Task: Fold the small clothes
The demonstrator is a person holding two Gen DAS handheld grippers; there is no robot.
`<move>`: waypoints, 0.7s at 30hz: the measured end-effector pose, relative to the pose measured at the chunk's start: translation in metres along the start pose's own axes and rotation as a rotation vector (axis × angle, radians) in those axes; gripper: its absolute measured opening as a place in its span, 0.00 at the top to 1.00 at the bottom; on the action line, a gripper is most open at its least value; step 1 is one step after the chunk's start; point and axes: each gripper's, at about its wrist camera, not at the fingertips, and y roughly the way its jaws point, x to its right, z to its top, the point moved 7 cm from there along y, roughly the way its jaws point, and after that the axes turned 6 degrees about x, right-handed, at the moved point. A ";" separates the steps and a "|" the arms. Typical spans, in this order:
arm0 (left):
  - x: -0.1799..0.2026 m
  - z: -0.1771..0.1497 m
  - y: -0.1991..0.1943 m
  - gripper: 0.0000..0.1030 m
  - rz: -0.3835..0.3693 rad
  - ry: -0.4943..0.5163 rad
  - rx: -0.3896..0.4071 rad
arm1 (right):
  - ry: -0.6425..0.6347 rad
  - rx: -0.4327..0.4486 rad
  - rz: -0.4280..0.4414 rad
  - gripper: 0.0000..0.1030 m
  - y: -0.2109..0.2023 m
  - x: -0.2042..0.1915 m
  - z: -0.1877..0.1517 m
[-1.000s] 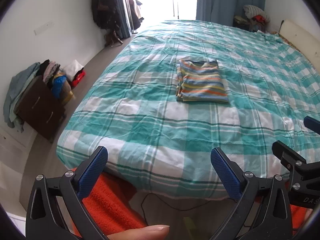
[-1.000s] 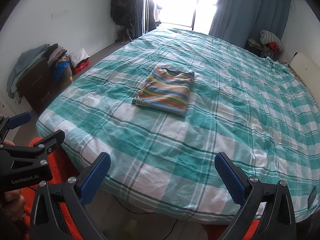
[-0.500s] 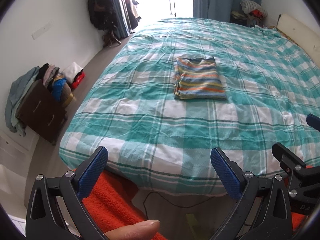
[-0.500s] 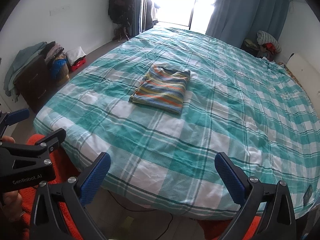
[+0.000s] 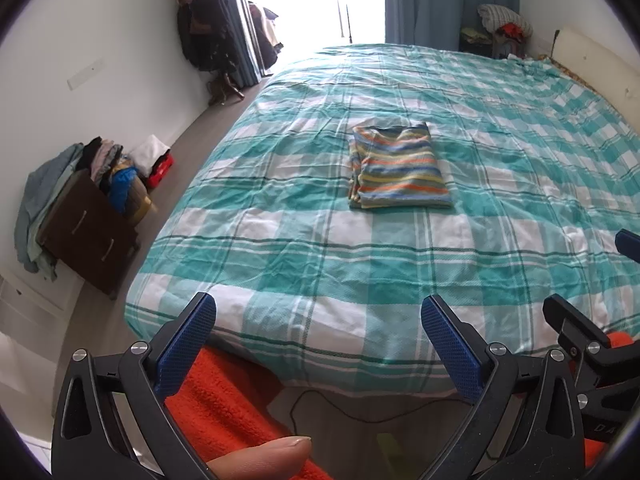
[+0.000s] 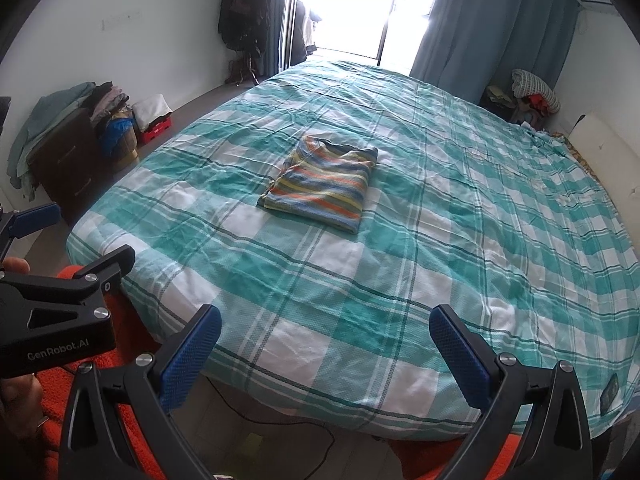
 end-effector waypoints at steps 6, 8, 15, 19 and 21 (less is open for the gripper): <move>0.003 -0.002 0.000 0.01 -0.013 0.002 -0.011 | -0.002 0.000 -0.003 0.00 -0.004 0.000 0.002; 0.004 -0.002 -0.001 0.01 -0.016 0.002 -0.011 | 0.000 -0.002 -0.003 0.00 -0.005 0.000 0.002; 0.005 0.000 -0.004 0.01 -0.022 0.002 -0.007 | 0.002 0.001 -0.004 0.00 -0.007 0.002 0.003; 0.005 -0.001 -0.004 0.01 -0.023 -0.001 -0.011 | 0.010 0.001 0.006 0.00 -0.007 0.002 0.003; 0.005 -0.002 -0.004 0.01 -0.027 -0.005 -0.015 | 0.015 0.000 0.009 0.00 -0.007 0.000 0.003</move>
